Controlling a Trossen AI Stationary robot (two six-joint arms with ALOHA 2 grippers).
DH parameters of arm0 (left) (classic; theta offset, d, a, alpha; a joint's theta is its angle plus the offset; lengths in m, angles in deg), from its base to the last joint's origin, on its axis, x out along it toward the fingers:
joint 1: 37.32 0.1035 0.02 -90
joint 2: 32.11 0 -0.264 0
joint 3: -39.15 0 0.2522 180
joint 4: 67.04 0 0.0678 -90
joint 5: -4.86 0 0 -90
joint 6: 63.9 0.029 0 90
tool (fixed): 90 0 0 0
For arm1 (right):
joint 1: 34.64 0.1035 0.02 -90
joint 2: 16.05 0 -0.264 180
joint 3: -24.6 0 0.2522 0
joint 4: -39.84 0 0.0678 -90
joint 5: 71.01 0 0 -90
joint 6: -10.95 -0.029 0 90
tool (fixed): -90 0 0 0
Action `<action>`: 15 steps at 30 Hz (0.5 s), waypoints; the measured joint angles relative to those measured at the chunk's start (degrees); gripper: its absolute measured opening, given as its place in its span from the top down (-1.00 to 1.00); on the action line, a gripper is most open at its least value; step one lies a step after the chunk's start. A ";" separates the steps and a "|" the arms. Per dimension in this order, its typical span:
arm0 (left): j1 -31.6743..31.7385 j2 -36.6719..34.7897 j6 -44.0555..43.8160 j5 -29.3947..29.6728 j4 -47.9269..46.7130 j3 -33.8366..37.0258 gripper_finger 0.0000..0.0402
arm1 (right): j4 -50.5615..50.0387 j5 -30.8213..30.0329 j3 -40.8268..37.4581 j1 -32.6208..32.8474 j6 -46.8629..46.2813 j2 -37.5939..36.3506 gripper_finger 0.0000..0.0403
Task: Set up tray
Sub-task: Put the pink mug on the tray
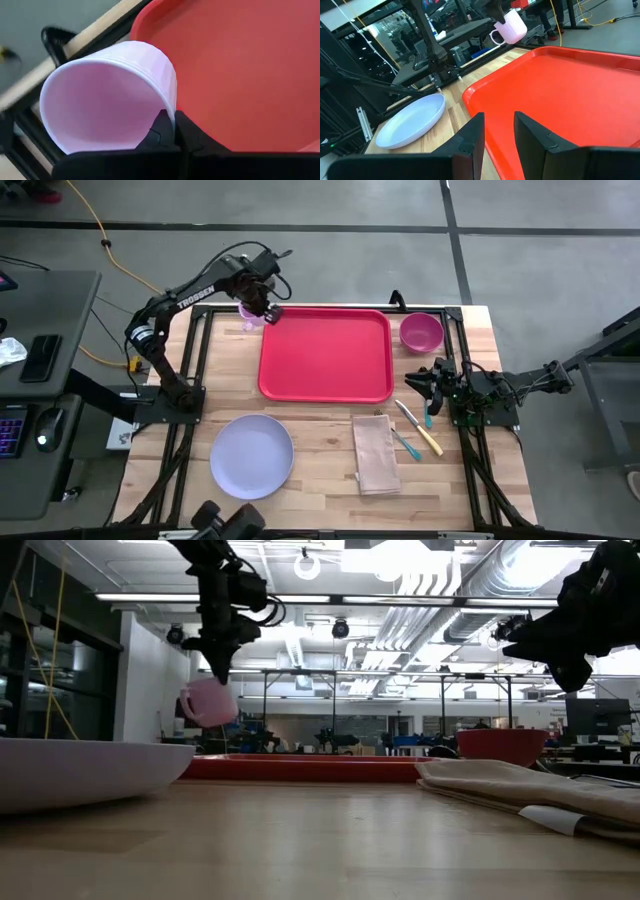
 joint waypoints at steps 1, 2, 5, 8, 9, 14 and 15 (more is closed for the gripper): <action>-0.56 0.37 1.45 0.06 0.37 -0.02 0.94 | 0.01 0.00 0.00 -0.02 0.00 0.02 0.59; -1.01 0.77 3.03 0.22 0.42 -0.02 0.94 | 0.01 0.00 0.00 0.00 0.00 0.00 0.59; -2.79 2.40 6.26 1.73 0.28 -0.02 0.94 | 0.01 0.00 0.00 0.00 -0.02 0.00 0.59; -4.17 4.45 8.90 3.15 0.23 -0.02 0.94 | 0.01 0.00 0.00 0.00 -0.08 0.00 0.59; -4.62 5.16 9.62 3.70 0.25 -0.03 0.94 | 0.01 0.00 0.00 -0.02 -0.22 0.00 0.59; -5.64 9.11 11.79 5.43 -0.78 -2.77 0.94 | 0.01 0.00 0.00 -0.01 -0.22 0.01 0.59; -5.95 10.02 12.17 5.73 -0.67 -3.92 0.94 | 0.01 0.00 0.00 0.00 -0.22 0.00 0.59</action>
